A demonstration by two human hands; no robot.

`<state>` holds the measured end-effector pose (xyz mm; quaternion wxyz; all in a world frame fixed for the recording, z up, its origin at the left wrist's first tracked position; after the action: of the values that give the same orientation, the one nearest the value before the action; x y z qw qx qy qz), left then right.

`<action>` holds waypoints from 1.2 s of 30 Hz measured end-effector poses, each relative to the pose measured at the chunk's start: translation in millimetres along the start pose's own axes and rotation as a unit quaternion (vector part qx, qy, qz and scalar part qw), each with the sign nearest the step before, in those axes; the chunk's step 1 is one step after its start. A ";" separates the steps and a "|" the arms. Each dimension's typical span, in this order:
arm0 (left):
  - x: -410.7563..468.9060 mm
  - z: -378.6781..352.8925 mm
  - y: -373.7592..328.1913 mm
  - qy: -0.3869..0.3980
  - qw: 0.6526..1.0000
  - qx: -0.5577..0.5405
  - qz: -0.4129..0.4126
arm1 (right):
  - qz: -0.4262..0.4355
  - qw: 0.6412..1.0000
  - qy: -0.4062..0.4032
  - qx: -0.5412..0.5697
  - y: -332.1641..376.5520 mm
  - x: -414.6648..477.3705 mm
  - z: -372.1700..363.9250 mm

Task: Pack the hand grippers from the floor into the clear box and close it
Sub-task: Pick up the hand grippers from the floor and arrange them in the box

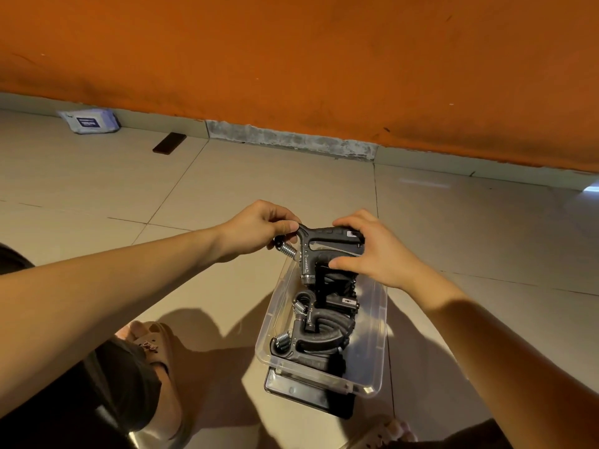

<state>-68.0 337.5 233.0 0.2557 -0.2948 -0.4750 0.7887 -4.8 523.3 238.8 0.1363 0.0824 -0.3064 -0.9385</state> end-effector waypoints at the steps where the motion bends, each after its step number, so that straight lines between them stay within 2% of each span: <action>1: 2.4 -2.7 2.5 0.008 1.000 -0.007 0.007 | 0.009 0.999 0.003 -0.050 2.1 -1.0 -2.4; 4: 10.8 -9.7 11.4 0.021 0.999 -0.016 0.026 | 0.022 0.984 0.009 -0.176 3.3 -2.7 -11.8; 6: 15.5 -14.6 23.4 0.022 0.999 -0.005 0.047 | 0.010 0.981 0.015 -0.193 -4.1 -3.3 -20.8; 8: 17.5 -18.3 43.7 0.030 0.994 0.069 0.084 | -0.030 0.981 0.038 -0.190 -20.6 -5.1 -35.1; 10: 16.3 -22.2 71.4 0.061 0.970 0.188 0.139 | -0.090 0.976 0.076 -0.184 -45.6 -7.5 -55.7; 12: 12.8 -28.1 96.3 0.078 0.954 0.229 0.178 | -0.139 0.967 0.115 -0.178 -68.7 -9.0 -78.1; 17: 13.6 -58.7 133.2 0.107 0.956 0.195 0.190 | -0.199 0.951 0.178 -0.155 -98.8 -4.0 -120.0; 25: 6.5 -62.7 151.2 0.135 0.963 0.160 0.168 | -0.165 0.957 0.166 -0.170 -95.7 -1.2 -147.0; 33: 7.5 -61.3 153.4 0.119 0.967 0.144 0.172 | -0.204 0.955 0.162 -0.139 -92.9 -7.5 -144.8; 36: 6.0 -59.0 148.0 0.104 0.962 0.183 0.172 | -0.228 0.955 0.149 -0.117 -91.9 -15.8 -136.9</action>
<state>-48.6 315.0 76.4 0.2136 -0.4009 -0.2358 0.8591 23.9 523.7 75.7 -0.0288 0.2726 -0.1437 -0.9509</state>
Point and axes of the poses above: each hand's wrist, its own x-axis towards the middle knuckle, its own z-axis out of the back of the hand, y = z × x, the point moved 8 cm from there along x, towards the middle knuckle, and after that the axes turned 11 degrees about y, right-handed, at the moved point
